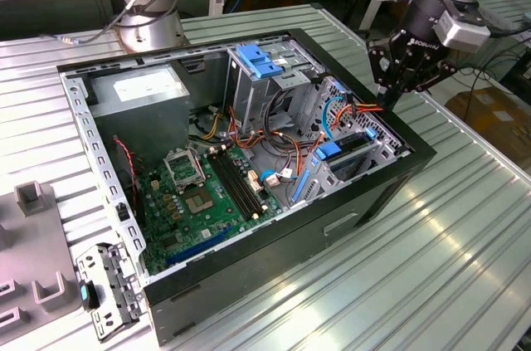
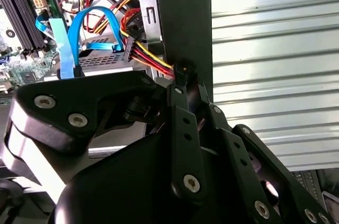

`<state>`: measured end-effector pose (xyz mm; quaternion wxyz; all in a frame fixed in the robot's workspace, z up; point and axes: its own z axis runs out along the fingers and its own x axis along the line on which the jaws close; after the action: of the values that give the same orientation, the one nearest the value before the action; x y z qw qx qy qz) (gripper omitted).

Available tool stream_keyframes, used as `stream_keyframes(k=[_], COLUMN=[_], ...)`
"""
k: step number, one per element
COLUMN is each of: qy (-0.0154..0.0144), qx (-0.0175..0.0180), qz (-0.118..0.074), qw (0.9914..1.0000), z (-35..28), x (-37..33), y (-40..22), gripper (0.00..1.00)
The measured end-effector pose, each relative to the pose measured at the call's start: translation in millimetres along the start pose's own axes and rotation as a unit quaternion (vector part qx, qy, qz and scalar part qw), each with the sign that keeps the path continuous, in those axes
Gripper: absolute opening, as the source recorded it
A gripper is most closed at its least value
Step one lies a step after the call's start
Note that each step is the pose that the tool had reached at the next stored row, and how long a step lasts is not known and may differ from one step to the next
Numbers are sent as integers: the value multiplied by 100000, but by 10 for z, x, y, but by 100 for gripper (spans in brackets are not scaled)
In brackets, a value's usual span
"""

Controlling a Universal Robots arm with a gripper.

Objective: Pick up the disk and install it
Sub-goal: 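Insert the first disk wire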

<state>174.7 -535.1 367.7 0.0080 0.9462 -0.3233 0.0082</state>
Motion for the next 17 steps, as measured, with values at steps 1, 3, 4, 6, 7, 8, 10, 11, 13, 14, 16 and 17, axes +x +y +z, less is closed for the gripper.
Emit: stream_keyframes(k=[1, 3, 4, 6, 7, 8, 10, 11, 13, 14, 16, 17], qy=[24, 61, 67, 75, 89, 57, 50, 53, 26, -19, -80, -79], qx=[4, 4, 2, -7, -17, 10, 4, -6, -43, -90, -99, -105], qz=[-69, -184, -227, -271, -274, -274, -272, -275, -276, -278, -279, -280], qw=[100000, 100000, 100000, 100000, 100000, 100000, 100000, 100000, 100000, 100000, 100000, 100000], z=[11, 28, 34, 35, 31, 22, 10, 6, -2, -18, -26, -27], x=[0, -1, -1, -1, 0, 0, 0, 0, 1, 1, 1, 1], y=[0, 0, 0, 0, 0, 0, 0, 0, 0, 0, 0, 0], gripper=[24, 24, 24, 22, 18, 18, 17, 17, 17, 17, 17, 17])
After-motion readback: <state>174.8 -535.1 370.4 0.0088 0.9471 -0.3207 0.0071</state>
